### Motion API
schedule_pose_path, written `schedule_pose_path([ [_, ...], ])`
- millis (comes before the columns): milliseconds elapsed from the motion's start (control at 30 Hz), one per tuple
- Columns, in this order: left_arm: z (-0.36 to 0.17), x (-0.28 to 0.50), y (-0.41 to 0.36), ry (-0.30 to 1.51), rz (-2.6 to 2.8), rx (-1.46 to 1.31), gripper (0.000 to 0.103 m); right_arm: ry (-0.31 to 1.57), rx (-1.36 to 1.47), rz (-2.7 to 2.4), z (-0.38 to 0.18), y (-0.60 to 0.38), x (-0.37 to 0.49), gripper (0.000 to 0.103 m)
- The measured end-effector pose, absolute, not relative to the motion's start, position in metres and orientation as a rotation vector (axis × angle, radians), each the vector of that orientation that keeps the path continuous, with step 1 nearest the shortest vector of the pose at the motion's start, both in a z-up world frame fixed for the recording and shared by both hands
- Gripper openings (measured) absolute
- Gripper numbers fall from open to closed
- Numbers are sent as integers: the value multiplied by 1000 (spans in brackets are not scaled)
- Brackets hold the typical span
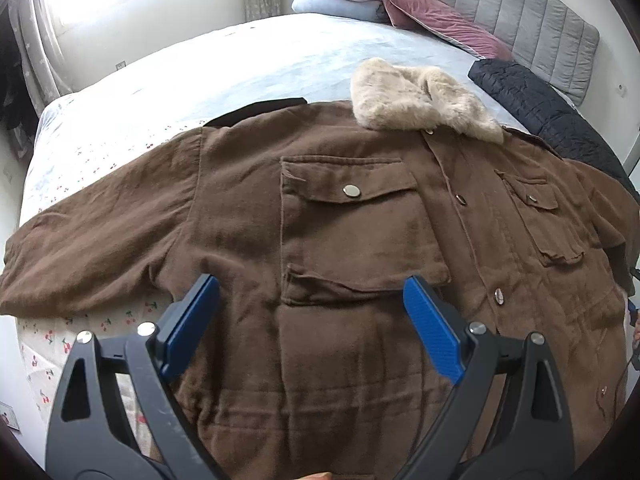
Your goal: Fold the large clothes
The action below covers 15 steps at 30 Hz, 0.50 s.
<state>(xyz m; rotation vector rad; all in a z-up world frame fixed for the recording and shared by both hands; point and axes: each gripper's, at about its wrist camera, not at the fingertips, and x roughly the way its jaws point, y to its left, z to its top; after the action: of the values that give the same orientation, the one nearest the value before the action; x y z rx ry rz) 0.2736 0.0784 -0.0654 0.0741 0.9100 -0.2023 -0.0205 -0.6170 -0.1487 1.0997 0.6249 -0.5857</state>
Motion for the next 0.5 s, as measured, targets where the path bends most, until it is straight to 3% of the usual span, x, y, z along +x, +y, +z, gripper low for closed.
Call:
schedule_pose_path([
  [167,-64,270,75,912,-217,80,93,616,1132,-603,-153,-623,-18,80],
  [233,-63,270,71,910,-221,91,93,604,1159,-608,-156,-626,-18,68],
  [300,-61,271,69,912,-224,90,93,581,1182,-623,-154,-629,-16,39],
  [333,-59,272,67,912,-225,85,93,559,1188,-639,-150,-631,-18,31],
  [367,-58,273,65,913,-221,84,93,540,1190,-650,-146,-631,-20,17],
  [500,-53,280,51,909,-183,93,93,458,1155,-631,-120,-629,-28,10],
])
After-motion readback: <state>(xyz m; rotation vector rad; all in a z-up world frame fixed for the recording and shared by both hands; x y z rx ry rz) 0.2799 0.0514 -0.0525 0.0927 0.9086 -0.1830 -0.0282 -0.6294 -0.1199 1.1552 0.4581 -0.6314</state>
